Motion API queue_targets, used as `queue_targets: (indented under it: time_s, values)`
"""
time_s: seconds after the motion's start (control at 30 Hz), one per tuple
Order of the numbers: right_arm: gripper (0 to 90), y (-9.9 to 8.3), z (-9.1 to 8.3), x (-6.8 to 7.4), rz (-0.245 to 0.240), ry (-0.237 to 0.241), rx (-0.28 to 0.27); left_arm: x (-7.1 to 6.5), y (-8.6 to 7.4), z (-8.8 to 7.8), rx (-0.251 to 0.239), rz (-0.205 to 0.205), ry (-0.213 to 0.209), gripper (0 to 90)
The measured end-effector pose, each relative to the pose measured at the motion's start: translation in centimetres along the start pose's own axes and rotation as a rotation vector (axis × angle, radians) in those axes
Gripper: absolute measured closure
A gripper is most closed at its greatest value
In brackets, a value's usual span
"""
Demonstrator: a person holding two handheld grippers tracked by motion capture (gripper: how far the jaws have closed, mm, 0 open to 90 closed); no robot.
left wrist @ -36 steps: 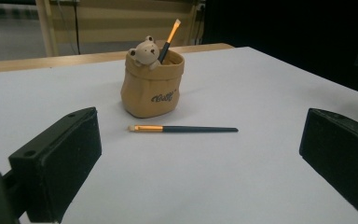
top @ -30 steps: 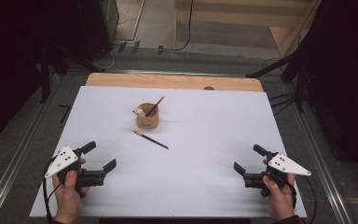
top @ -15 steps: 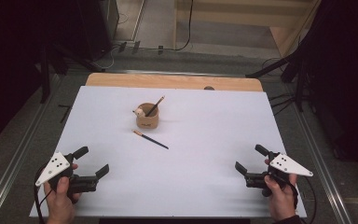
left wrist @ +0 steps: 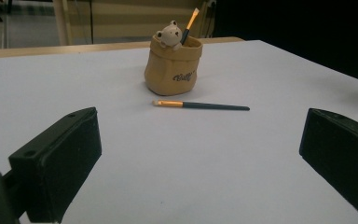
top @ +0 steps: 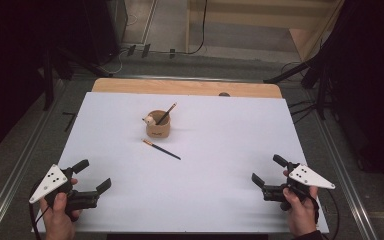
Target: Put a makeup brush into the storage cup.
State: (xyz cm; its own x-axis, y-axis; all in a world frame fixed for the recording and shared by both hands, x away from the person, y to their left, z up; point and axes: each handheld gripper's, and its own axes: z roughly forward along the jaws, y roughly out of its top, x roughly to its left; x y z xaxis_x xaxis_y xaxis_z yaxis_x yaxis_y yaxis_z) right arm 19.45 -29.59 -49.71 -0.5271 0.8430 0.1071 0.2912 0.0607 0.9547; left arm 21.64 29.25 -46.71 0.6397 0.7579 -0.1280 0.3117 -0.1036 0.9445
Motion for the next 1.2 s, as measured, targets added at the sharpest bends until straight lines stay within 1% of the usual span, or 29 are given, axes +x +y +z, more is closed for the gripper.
queue_targets:
  time_s: [0.1, 0.2, 0.3, 0.43, 0.53, 0.67, 0.7, 0.77, 0.9, 0.97, 1.2]
  values:
    - [0.0, 0.0, 0.0, 0.0, 0.001, 0.001, 0.001, 0.0, 0.1, 0.3, 0.000, -0.008, -0.011, 0.0]
    - [0.0, 0.0, 0.0, 0.0, 0.002, 0.001, -0.001, -0.2, 0.4, 0.9, 0.004, -0.029, -0.011, 0.0]
    - [0.0, 0.0, 0.0, 0.0, 0.002, 0.002, 0.000, -0.6, 0.9, 1.7, 0.018, -0.005, -0.022, 0.0]
    - [0.0, 0.0, 0.0, 0.0, 0.003, 0.003, 0.000, -0.9, 1.6, 2.7, 0.020, -0.009, -0.045, 0.0]
    - [0.0, 0.0, 0.0, 0.0, 0.005, 0.005, -0.002, -0.8, 2.0, 3.5, 0.037, -0.005, -0.050, 0.0]
    - [0.0, 0.0, 0.0, 0.1, 0.002, 0.011, 0.001, -0.7, 2.9, 4.5, 0.056, 0.009, -0.077, 0.0]
    - [0.0, 0.0, 0.0, 0.1, 0.003, 0.012, -0.006, -0.7, 3.1, 4.9, 0.061, 0.013, -0.086, 0.0]
    - [0.0, 0.0, -0.1, 0.1, 0.002, 0.014, -0.007, -0.7, 3.4, 5.6, 0.078, 0.021, -0.100, 0.0]
    - [0.0, 0.0, -0.1, -0.1, 0.003, 0.011, -0.006, -1.1, 4.0, 7.4, 0.109, 0.042, -0.145, 0.0]
    - [0.0, 0.0, 0.0, -0.1, 0.009, 0.010, -0.001, -1.2, 4.1, 8.4, 0.130, 0.056, -0.159, 0.0]
    - [0.0, 0.0, 0.0, 0.1, -0.009, 0.014, 0.003, -1.5, 4.8, 11.2, 0.184, 0.084, -0.217, 0.0]
